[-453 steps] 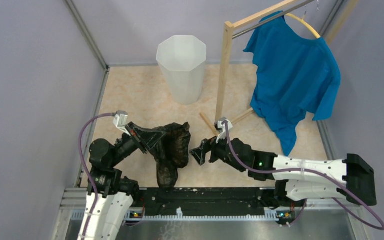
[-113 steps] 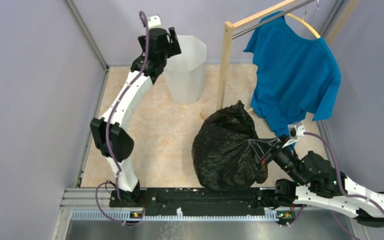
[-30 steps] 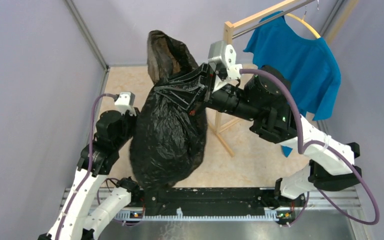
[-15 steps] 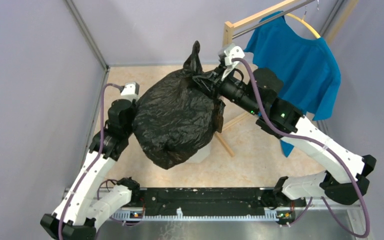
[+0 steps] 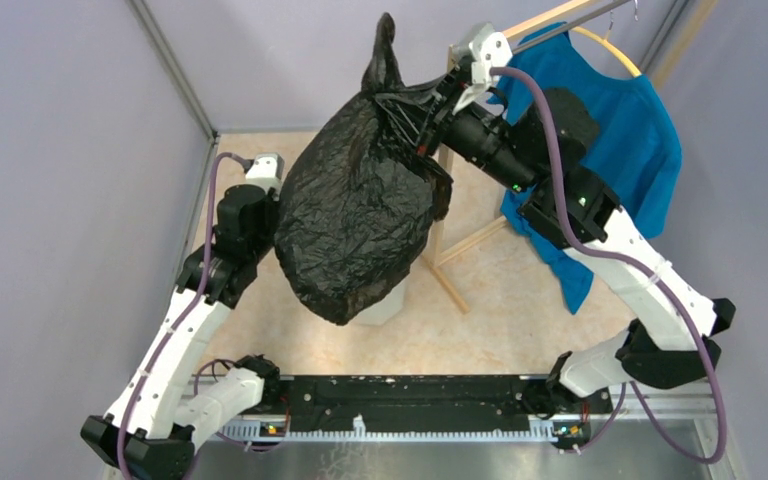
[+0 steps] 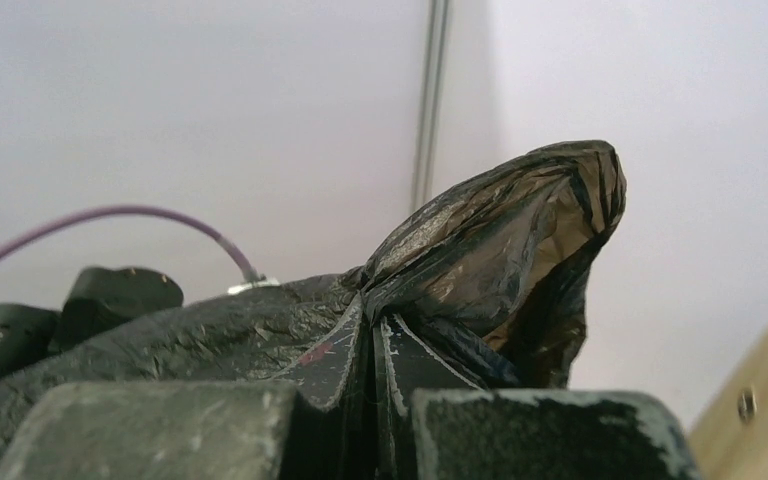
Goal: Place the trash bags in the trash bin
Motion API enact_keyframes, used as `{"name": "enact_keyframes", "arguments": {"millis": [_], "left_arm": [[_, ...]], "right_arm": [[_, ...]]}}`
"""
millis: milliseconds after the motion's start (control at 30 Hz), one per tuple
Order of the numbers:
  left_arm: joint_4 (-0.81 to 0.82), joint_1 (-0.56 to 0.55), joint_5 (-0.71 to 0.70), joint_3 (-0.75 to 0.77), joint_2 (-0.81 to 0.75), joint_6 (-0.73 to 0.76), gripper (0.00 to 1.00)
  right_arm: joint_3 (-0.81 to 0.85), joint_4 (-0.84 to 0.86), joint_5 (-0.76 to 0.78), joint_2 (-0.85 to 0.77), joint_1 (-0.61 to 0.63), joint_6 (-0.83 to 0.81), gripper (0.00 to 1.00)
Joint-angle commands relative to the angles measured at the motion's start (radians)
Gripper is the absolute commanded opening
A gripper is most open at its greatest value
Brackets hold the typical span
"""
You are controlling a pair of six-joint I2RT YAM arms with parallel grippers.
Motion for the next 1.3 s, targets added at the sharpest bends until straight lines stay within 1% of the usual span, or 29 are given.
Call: {"name": "enact_keyframes", "arguments": {"millis": [0, 100, 167, 267, 333, 400, 467, 500, 633, 700, 767, 833, 900, 933, 1000, 1033, 1133, 1167, 1267], "left_arm": [[0.0, 0.0, 0.001, 0.064, -0.006, 0.006, 0.02], [-0.003, 0.0, 0.006, 0.049, -0.014, -0.001, 0.04], [0.006, 0.001, 0.02, 0.031, -0.023, -0.016, 0.08], [0.014, -0.001, 0.042, 0.009, -0.038, -0.035, 0.21], [0.013, 0.001, 0.045, 0.0, -0.046, -0.036, 0.33], [0.01, 0.0, 0.044, -0.004, -0.056, -0.03, 0.4], [0.004, 0.0, 0.046, 0.0, -0.07, -0.021, 0.48], [-0.002, 0.0, 0.046, 0.006, -0.076, -0.016, 0.54], [-0.046, 0.001, 0.042, 0.038, -0.119, 0.01, 0.72], [-0.081, 0.001, 0.013, 0.061, -0.146, 0.031, 0.76], [-0.129, 0.0, -0.036, 0.101, -0.163, 0.059, 0.78], [-0.185, 0.0, -0.127, 0.152, -0.183, 0.083, 0.87], [-0.24, 0.0, -0.176, 0.228, -0.2, 0.104, 0.92], [-0.25, 0.0, -0.173, 0.254, -0.207, 0.112, 0.93], [-0.26, 0.0, -0.101, 0.337, -0.221, 0.122, 0.92], [-0.249, -0.001, -0.029, 0.361, -0.232, 0.122, 0.91], [-0.162, 0.0, 0.293, 0.376, -0.267, 0.135, 0.87], [-0.134, 0.0, 0.386, 0.37, -0.274, 0.136, 0.86], [-0.048, 0.0, 0.738, 0.331, -0.29, 0.136, 0.84]], "right_arm": [[0.123, 0.042, -0.094, 0.062, 0.003, 0.007, 0.0], [0.149, 0.048, -0.119, 0.087, 0.003, 0.027, 0.0], [0.125, 0.049, -0.122, 0.086, 0.003, 0.038, 0.0], [0.025, 0.068, -0.13, 0.047, 0.003, 0.051, 0.0], [-0.061, 0.095, -0.127, 0.004, 0.003, 0.052, 0.0], [-0.12, 0.118, -0.101, -0.035, 0.003, 0.052, 0.0], [-0.129, 0.105, -0.082, -0.043, 0.003, 0.043, 0.0], [-0.125, 0.093, -0.079, -0.043, 0.003, 0.036, 0.0], [-0.117, 0.076, -0.064, -0.047, 0.003, 0.01, 0.0], [-0.103, 0.073, -0.041, -0.045, 0.003, -0.007, 0.0], [-0.077, 0.065, -0.029, -0.036, 0.003, -0.017, 0.0], [-0.056, 0.064, -0.025, -0.025, 0.003, -0.021, 0.0], [-0.039, 0.065, -0.017, -0.013, 0.003, -0.019, 0.0], [-0.03, 0.065, -0.013, -0.006, 0.002, -0.016, 0.0], [-0.019, 0.064, -0.01, 0.01, 0.003, -0.011, 0.0], [-0.015, 0.065, -0.011, 0.014, 0.004, -0.009, 0.0], [-0.013, 0.079, -0.016, 0.024, 0.003, 0.002, 0.0], [-0.012, 0.084, -0.019, 0.027, 0.003, 0.006, 0.0], [0.002, 0.081, -0.029, 0.042, 0.003, 0.016, 0.0]]}}
